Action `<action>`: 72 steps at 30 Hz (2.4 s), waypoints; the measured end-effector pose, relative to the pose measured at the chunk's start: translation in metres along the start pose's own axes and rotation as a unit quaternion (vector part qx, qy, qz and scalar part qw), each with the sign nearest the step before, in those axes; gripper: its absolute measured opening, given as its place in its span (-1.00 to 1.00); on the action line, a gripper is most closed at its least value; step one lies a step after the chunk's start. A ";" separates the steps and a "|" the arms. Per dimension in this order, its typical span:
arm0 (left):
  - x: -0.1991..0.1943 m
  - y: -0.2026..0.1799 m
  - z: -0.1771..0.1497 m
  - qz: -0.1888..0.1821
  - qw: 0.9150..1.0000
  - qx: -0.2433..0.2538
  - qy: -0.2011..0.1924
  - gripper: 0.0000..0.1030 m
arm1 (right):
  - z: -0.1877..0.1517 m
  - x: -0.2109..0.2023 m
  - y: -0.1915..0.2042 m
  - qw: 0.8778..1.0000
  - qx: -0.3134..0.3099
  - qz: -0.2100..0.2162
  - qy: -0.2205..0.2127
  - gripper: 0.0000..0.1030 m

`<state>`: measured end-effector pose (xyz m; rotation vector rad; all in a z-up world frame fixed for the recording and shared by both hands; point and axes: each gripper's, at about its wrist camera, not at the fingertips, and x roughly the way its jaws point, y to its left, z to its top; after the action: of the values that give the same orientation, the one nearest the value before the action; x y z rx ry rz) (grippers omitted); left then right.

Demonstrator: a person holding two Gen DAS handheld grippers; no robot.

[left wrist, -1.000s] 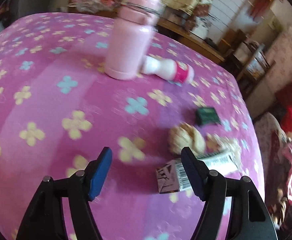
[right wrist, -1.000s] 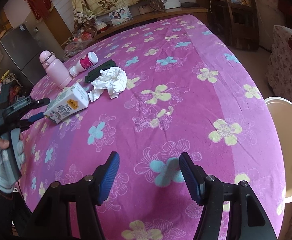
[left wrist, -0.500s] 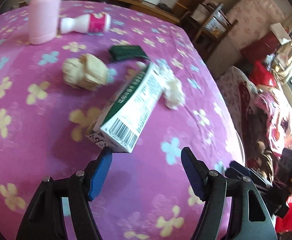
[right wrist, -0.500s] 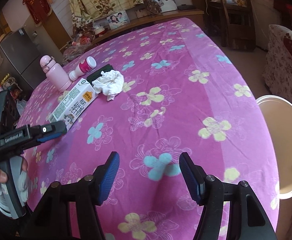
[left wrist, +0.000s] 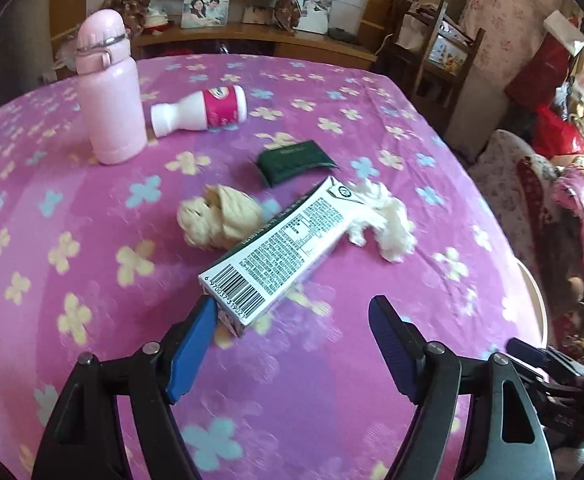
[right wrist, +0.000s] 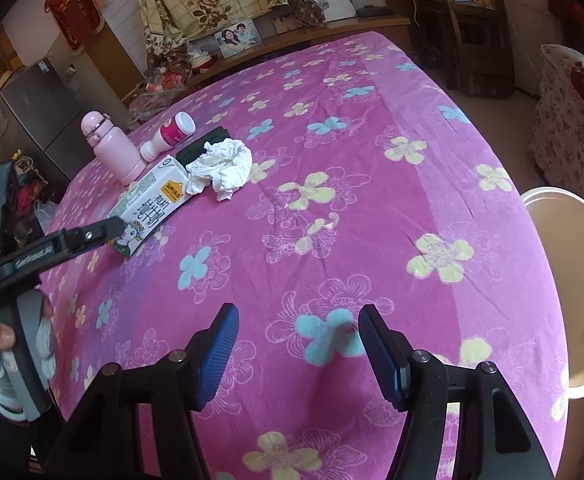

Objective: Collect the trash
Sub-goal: 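Move both open tools back over the table toward the milk carton, then grasp the white milk carton with the left tool, then grasp the crumpled white tissue with the right tool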

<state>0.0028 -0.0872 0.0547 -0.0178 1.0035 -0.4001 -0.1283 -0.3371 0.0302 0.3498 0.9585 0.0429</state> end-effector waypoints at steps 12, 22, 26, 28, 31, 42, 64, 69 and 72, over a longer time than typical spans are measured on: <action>-0.008 -0.003 0.019 0.053 0.993 0.104 -0.025 0.52 | 0.014 0.021 0.006 1.000 -0.008 0.000 0.006 0.29; 0.036 -0.019 0.032 0.062 0.986 0.152 0.029 0.52 | 0.025 0.024 0.015 1.000 -0.019 0.010 0.005 0.29; 0.045 -0.022 0.034 0.078 0.984 0.156 0.036 0.27 | 0.042 0.034 0.021 0.999 -0.039 0.005 0.000 0.29; 0.041 -0.020 0.034 0.075 0.985 0.152 0.038 0.05 | 0.050 0.041 0.024 0.999 -0.044 0.006 -0.001 0.29; 0.029 -0.011 0.030 0.058 0.988 0.132 0.049 -0.01 | 0.064 0.054 0.034 0.998 -0.060 0.007 -0.001 0.29; -0.007 0.022 -0.016 0.030 0.996 0.057 0.062 -0.05 | 0.117 0.117 0.085 0.994 -0.108 0.007 -0.010 0.35; -0.001 0.001 -0.030 0.009 0.998 0.034 0.046 -0.14 | 0.056 0.042 0.058 0.993 -0.104 0.047 -0.018 -0.48; -0.010 -0.010 -0.037 0.005 0.998 0.037 0.041 -0.14 | 0.042 0.035 0.055 0.995 -0.094 0.037 -0.020 -0.31; -0.015 -0.014 -0.041 0.006 0.998 0.040 0.039 -0.14 | 0.040 0.039 0.060 0.994 -0.098 0.035 -0.013 0.53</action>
<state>-0.0425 -0.0887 0.0475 0.0774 1.0631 -0.4322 -0.0662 -0.2838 0.0386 0.2014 0.9083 0.1957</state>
